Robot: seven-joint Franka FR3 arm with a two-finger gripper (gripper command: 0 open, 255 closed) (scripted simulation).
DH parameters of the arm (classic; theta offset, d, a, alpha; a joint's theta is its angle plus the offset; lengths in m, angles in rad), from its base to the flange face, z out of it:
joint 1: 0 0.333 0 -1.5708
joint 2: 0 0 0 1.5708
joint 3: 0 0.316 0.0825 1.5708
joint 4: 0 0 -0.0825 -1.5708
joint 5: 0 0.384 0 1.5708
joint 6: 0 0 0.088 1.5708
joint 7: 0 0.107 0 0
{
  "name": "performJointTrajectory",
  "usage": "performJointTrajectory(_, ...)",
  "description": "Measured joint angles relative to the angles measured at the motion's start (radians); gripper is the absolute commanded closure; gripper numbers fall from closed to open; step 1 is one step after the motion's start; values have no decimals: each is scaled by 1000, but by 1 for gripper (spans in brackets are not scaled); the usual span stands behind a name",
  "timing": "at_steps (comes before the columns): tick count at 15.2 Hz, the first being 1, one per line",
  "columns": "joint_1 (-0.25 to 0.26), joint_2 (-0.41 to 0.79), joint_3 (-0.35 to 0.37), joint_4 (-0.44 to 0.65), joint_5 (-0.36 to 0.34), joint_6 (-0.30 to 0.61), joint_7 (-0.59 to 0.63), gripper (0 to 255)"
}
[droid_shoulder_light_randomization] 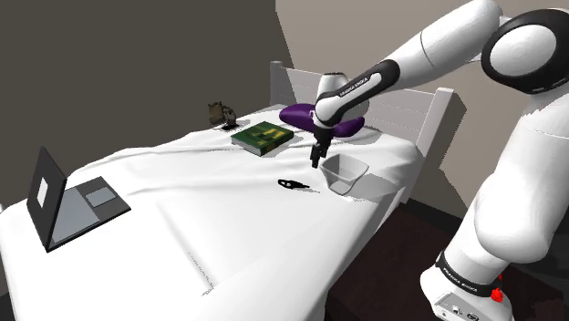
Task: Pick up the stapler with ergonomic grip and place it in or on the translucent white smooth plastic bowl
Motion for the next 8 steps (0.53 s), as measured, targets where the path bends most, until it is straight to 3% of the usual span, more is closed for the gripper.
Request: performJointTrajectory(8,-26,314,27,213,52,82,-134,0)
